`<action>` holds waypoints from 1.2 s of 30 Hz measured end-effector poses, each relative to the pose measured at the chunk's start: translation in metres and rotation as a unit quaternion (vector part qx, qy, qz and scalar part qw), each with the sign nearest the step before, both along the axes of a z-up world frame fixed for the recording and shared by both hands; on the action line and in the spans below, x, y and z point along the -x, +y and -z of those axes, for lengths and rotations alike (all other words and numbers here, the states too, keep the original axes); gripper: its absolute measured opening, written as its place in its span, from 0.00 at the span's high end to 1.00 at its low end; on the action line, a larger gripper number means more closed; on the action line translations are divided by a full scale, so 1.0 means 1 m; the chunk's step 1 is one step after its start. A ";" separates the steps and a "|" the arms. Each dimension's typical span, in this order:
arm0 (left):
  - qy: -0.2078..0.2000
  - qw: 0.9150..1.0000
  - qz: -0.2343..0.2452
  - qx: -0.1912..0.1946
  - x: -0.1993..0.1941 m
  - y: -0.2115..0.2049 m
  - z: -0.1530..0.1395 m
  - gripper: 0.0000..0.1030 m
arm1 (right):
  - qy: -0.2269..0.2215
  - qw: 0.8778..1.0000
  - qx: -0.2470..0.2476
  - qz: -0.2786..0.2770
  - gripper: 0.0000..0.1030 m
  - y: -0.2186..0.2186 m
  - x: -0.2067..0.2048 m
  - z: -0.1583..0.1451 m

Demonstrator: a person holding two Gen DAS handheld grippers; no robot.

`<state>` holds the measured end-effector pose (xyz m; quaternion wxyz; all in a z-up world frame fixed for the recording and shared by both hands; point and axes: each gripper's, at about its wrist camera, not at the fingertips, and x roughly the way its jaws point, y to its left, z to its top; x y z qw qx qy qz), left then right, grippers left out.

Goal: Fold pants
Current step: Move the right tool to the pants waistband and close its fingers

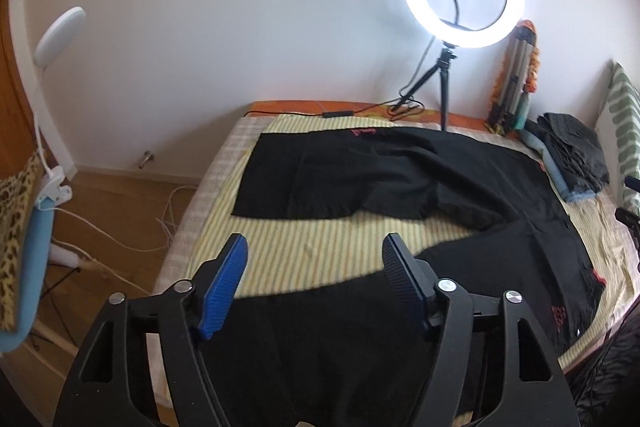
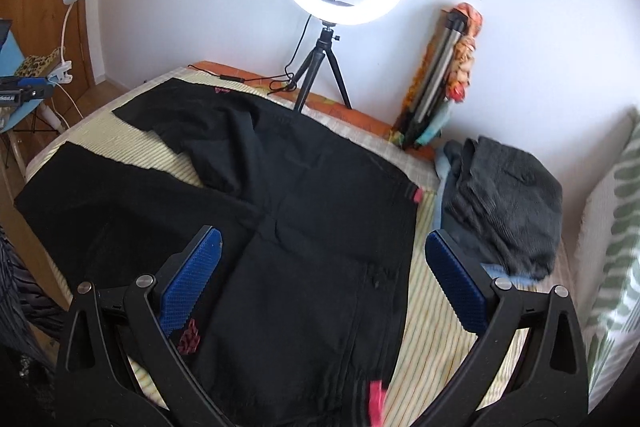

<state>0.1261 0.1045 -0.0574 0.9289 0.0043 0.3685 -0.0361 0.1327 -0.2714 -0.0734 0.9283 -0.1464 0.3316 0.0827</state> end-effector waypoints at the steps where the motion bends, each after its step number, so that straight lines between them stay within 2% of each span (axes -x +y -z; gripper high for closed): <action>1: 0.002 1.000 -0.004 0.000 -0.010 0.004 -0.001 0.34 | 0.001 1.000 -0.003 -0.005 0.00 0.000 -0.011 -0.002; 9: 0.007 1.000 -0.019 0.000 -0.090 0.024 -0.007 0.37 | 0.012 0.999 0.001 -0.030 0.00 0.001 -0.105 -0.005; 17: 0.019 1.000 -0.025 0.001 -0.168 0.021 -0.005 0.37 | 0.046 0.998 0.003 -0.045 0.00 -0.003 -0.200 0.019; 21: 0.038 0.999 -0.013 -0.010 -0.198 0.009 0.016 0.39 | 0.066 0.996 -0.007 -0.061 0.06 0.000 -0.239 0.039; 26: 0.070 0.997 -0.007 0.005 -0.224 -0.002 0.054 0.41 | 0.100 0.991 -0.024 -0.086 0.16 0.009 -0.286 0.065; 28: 0.086 0.996 -0.004 0.008 -0.234 -0.006 0.071 0.44 | 0.112 0.988 -0.032 -0.104 0.18 0.015 -0.301 0.075; 30: 0.099 0.995 0.001 0.006 -0.242 -0.012 0.086 0.45 | 0.123 0.985 -0.031 -0.120 0.24 0.020 -0.312 0.086; 33: 0.112 0.994 0.009 0.005 -0.251 -0.019 0.103 0.46 | 0.144 0.979 -0.031 -0.137 0.32 0.026 -0.332 0.102; 36: 0.123 0.992 0.013 0.009 -0.259 -0.023 0.117 0.48 | 0.161 0.974 -0.048 -0.149 0.36 0.028 -0.346 0.114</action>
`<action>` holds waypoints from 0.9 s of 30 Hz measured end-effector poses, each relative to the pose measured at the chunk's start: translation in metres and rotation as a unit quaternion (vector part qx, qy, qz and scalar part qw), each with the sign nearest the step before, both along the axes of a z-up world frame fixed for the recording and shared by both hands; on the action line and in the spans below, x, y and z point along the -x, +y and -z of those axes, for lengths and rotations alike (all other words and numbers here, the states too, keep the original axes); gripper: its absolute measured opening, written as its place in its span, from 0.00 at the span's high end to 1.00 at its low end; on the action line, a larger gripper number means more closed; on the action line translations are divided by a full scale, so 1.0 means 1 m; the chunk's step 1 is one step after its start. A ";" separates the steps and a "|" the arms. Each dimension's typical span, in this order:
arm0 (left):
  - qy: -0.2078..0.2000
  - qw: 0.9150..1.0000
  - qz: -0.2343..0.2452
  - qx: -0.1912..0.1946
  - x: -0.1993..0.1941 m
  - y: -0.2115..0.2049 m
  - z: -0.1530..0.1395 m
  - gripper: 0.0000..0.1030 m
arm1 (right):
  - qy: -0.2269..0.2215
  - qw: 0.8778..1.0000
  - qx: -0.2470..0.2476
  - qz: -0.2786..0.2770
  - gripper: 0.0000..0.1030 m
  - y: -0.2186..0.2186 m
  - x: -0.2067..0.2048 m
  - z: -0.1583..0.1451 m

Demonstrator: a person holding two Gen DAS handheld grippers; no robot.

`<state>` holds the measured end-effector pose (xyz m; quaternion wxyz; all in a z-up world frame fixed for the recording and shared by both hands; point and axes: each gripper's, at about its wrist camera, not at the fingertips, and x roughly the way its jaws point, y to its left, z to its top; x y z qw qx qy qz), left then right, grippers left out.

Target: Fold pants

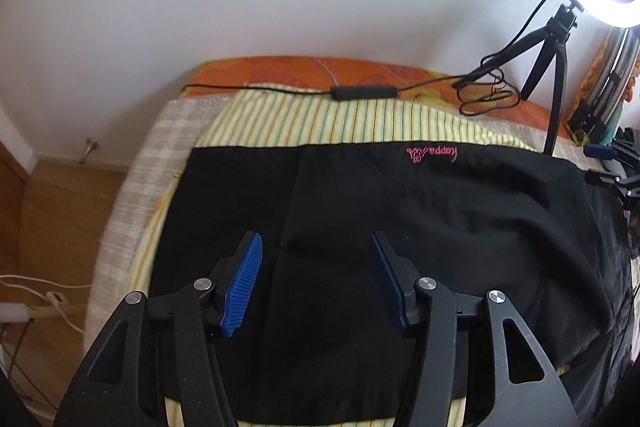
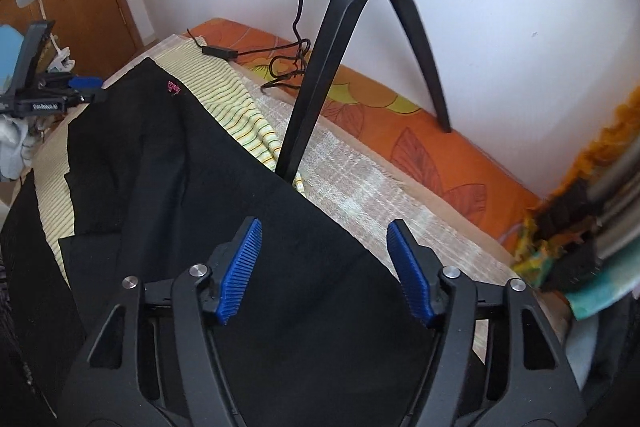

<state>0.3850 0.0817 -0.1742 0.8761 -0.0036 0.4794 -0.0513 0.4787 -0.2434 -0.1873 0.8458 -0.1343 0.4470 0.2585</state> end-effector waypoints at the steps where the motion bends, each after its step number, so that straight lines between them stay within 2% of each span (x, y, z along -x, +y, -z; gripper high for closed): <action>1: 0.004 1.000 0.001 0.001 -0.003 -0.001 0.005 0.49 | 0.003 1.000 -0.004 -0.004 0.37 0.001 -0.004 0.003; 7: 0.018 1.000 0.007 0.006 -0.010 -0.005 0.025 0.50 | 0.024 0.999 -0.012 -0.037 0.42 0.014 -0.013 0.016; 13: 0.009 1.000 0.009 0.009 -0.010 -0.005 0.027 0.50 | 0.032 0.998 -0.003 -0.046 0.42 0.025 -0.021 0.029; 16: 0.007 1.000 0.010 0.008 -0.009 -0.003 0.026 0.50 | 0.035 0.998 -0.004 -0.049 0.56 0.033 -0.020 0.033; 17: 0.008 1.000 0.011 0.008 -0.009 -0.003 0.026 0.50 | 0.030 0.998 0.002 -0.050 0.65 0.034 -0.018 0.033; 18: 0.008 1.000 0.011 0.008 -0.009 -0.002 0.026 0.50 | 0.027 0.998 0.007 -0.052 0.81 0.036 -0.016 0.033; 21: 0.009 1.000 0.010 0.011 -0.008 -0.001 0.025 0.50 | 0.025 0.998 0.001 -0.050 0.90 0.031 -0.008 0.025; 24: 0.012 1.000 0.009 0.012 -0.010 -0.002 0.024 0.49 | 0.015 0.998 0.005 -0.053 0.93 0.036 0.000 0.019; 25: 0.015 1.000 0.007 0.014 -0.013 -0.003 0.025 0.44 | 0.013 0.998 0.007 -0.056 0.93 0.036 0.004 0.016; 27: 0.019 1.000 0.000 0.022 -0.014 -0.001 0.022 0.43 | 0.004 0.998 0.013 -0.059 0.94 0.039 0.013 0.011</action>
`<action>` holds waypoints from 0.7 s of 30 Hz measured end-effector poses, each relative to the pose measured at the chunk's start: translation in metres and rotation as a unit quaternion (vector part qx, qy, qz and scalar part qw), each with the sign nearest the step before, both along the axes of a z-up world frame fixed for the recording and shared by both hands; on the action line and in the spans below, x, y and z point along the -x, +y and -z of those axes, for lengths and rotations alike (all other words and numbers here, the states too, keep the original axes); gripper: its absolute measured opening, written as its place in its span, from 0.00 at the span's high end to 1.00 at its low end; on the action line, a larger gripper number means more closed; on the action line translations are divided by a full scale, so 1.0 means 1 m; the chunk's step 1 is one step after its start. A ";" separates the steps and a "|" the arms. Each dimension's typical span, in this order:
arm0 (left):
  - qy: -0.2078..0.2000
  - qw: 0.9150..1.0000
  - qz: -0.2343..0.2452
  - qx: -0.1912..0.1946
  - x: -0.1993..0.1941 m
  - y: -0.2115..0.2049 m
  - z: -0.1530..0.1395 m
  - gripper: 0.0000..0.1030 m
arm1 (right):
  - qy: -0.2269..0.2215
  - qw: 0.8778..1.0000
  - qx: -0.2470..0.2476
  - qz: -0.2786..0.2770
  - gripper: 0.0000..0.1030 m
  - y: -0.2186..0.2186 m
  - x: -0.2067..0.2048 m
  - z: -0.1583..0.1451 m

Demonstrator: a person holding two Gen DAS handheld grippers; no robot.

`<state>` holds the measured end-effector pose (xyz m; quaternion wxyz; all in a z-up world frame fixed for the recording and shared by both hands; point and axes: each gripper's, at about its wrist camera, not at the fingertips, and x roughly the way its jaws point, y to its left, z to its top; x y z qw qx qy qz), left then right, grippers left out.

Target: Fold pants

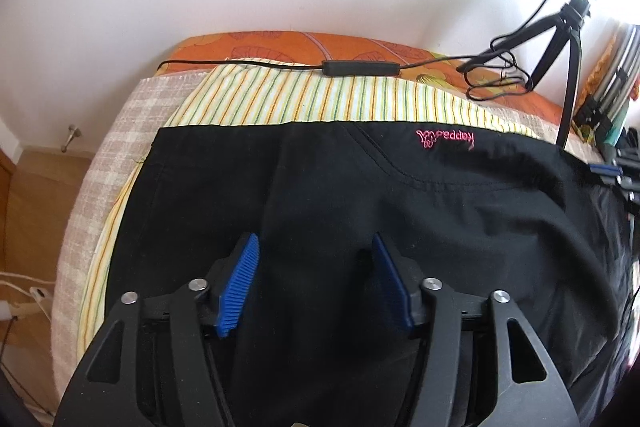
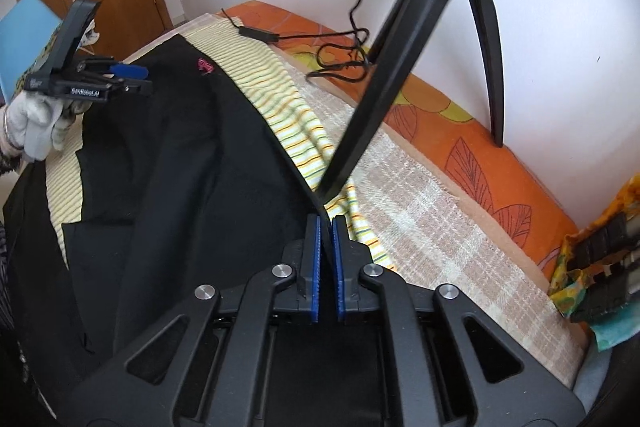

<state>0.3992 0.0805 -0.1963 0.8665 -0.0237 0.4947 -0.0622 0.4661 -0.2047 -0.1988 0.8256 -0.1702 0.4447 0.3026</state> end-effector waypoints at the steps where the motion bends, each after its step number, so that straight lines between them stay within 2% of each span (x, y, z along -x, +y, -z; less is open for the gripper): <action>1: 0.001 1.000 -0.003 0.006 -0.001 0.001 -0.003 0.43 | -0.004 1.000 -0.001 -0.001 0.94 -0.001 0.004 -0.003; 7: -0.004 0.997 -0.033 0.066 -0.006 0.015 -0.028 0.34 | -0.023 0.999 -0.019 -0.013 0.95 -0.001 0.038 -0.020; 13: 0.001 0.986 -0.076 0.149 -0.020 0.023 -0.047 0.32 | -0.020 0.999 -0.022 -0.042 0.95 0.007 0.073 -0.020; 18: 0.032 0.981 -0.091 0.171 -0.030 0.015 -0.046 0.32 | -0.013 0.998 -0.019 -0.066 0.96 0.014 0.102 -0.015; 21: 0.046 0.981 -0.093 0.163 -0.034 0.001 -0.043 0.32 | -0.010 0.996 -0.011 -0.085 0.96 0.019 0.117 -0.012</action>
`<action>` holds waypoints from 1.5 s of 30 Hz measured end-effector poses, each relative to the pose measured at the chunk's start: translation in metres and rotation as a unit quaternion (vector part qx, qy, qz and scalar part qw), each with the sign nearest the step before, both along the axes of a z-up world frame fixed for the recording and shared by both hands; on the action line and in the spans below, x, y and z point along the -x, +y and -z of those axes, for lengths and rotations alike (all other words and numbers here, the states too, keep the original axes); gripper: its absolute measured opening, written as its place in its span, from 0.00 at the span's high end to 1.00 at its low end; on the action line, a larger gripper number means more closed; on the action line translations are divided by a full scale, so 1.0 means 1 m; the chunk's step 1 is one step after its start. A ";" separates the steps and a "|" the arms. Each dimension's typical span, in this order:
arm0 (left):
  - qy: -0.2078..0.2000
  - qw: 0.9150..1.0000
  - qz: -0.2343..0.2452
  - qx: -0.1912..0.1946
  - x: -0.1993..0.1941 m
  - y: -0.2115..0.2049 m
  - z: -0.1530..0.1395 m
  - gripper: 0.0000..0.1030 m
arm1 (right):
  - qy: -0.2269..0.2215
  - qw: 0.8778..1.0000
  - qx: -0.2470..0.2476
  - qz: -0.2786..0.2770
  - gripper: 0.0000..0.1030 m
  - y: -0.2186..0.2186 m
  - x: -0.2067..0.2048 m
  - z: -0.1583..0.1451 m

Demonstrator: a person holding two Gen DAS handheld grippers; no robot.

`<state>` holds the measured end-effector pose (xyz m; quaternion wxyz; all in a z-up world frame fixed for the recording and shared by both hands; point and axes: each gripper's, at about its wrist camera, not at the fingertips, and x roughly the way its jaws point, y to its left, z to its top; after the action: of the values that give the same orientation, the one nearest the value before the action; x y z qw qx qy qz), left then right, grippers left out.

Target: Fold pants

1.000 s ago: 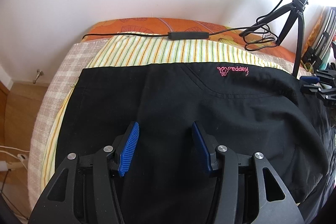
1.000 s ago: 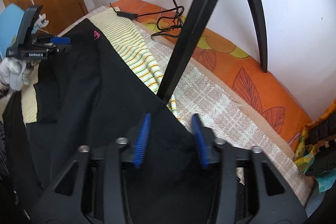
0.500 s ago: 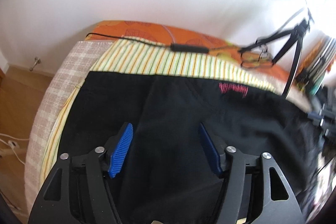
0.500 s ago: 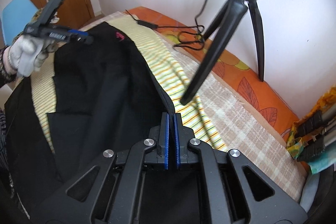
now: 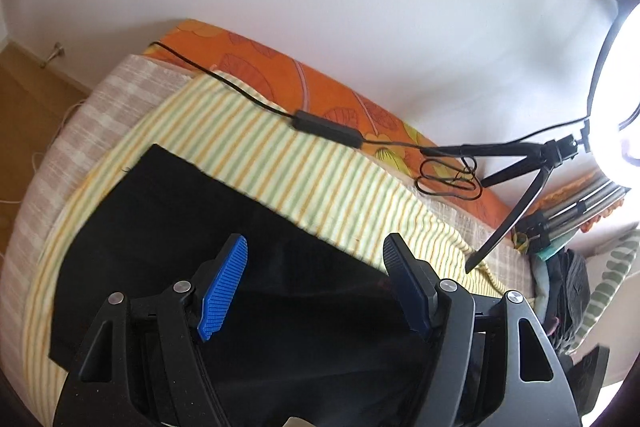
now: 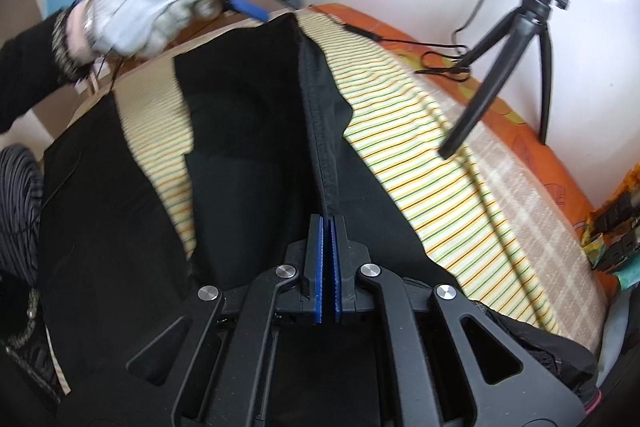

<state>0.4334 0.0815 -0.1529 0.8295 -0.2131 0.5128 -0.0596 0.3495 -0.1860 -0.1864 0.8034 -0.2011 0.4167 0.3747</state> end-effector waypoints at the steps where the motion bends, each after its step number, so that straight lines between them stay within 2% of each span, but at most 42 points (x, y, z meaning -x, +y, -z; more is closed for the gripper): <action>1: 0.001 1.000 0.002 -0.012 -0.001 -0.006 0.000 0.32 | 0.000 1.000 0.003 -0.006 0.96 0.002 0.005 0.001; 4: 0.019 0.999 -0.004 -0.047 -0.001 -0.014 0.008 0.32 | 0.002 1.000 0.004 -0.023 0.96 0.005 0.019 0.000; 6: 0.029 0.999 -0.012 -0.043 0.002 -0.011 0.016 0.32 | 0.000 0.999 0.005 -0.032 0.96 0.006 0.025 -0.001; 8: 0.032 0.999 -0.019 -0.040 0.007 -0.008 0.025 0.39 | 0.000 0.999 0.002 -0.034 0.96 0.006 0.028 -0.003; 10: 0.026 0.998 -0.027 -0.040 0.013 -0.003 0.032 0.59 | -0.003 0.999 0.001 -0.032 0.96 0.005 0.030 -0.004; 11: 0.025 0.998 -0.032 -0.038 0.015 0.000 0.035 0.64 | -0.003 1.000 0.001 -0.030 0.96 0.003 0.029 -0.004; 12: 0.023 0.998 -0.038 -0.036 0.018 0.003 0.038 0.76 | -0.003 1.000 -0.001 -0.026 0.96 0.002 0.027 -0.004; 13: 0.021 0.998 -0.042 -0.033 0.022 0.007 0.040 0.83 | -0.003 1.000 -0.002 -0.023 0.96 0.000 0.026 -0.005; 15: 0.014 0.999 -0.038 -0.031 0.027 0.010 0.042 0.89 | -0.002 1.000 0.001 -0.016 0.96 -0.003 0.022 -0.005; 19: 0.000 0.999 -0.024 -0.039 0.033 0.011 0.041 0.91 | -0.023 0.999 0.023 -0.002 0.91 -0.006 0.015 -0.008; 20: -0.003 0.999 -0.019 -0.042 0.033 0.010 0.040 0.91 | -0.029 0.999 0.031 0.002 0.84 -0.008 0.012 -0.008; 22: -0.004 0.999 -0.011 -0.044 0.034 0.008 0.040 0.91 | -0.043 0.998 0.045 0.007 0.63 -0.009 0.009 -0.009; 23: -0.004 0.999 -0.011 -0.043 0.034 0.008 0.040 0.91 | -0.053 0.997 0.056 0.008 0.45 -0.010 0.006 -0.009; 24: -0.005 0.999 -0.011 -0.041 0.034 0.009 0.041 0.91 | -0.055 0.996 0.063 0.005 0.38 -0.011 0.004 -0.008; 30: -0.011 0.999 -0.007 -0.043 0.036 0.008 0.041 0.91 | -0.066 0.992 0.105 0.029 0.39 -0.014 -0.032 0.006; 31: -0.010 0.999 -0.006 -0.039 0.036 0.008 0.042 0.91 | -0.063 0.992 0.108 0.032 0.44 -0.015 -0.039 0.008; 33: -0.009 1.000 -0.004 -0.028 0.035 0.012 0.043 0.91 | -0.041 0.992 0.109 0.041 0.94 -0.015 -0.052 0.013; 34: -0.008 1.000 -0.005 -0.023 0.035 0.014 0.043 0.91 | -0.032 0.992 0.115 0.049 0.94 -0.014 -0.055 0.016; 37: -0.015 1.000 -0.012 -0.021 0.039 0.019 0.041 0.91 | -0.047 0.990 0.124 0.040 0.95 -0.006 -0.043 0.009; 39: -0.028 0.999 -0.018 -0.026 0.044 0.020 0.037 0.91 | -0.056 0.991 0.118 0.036 0.95 -0.003 -0.026 -0.003; 45: -0.059 0.998 -0.031 -0.005 0.071 0.030 0.014 0.91 | -0.088 0.990 0.103 0.026 0.95 0.001 0.020 -0.049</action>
<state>0.3622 0.1110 -0.1672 0.8609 -0.2207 0.4563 -0.0433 0.3299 -0.1851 -0.1378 0.8217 -0.3037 0.3859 0.2894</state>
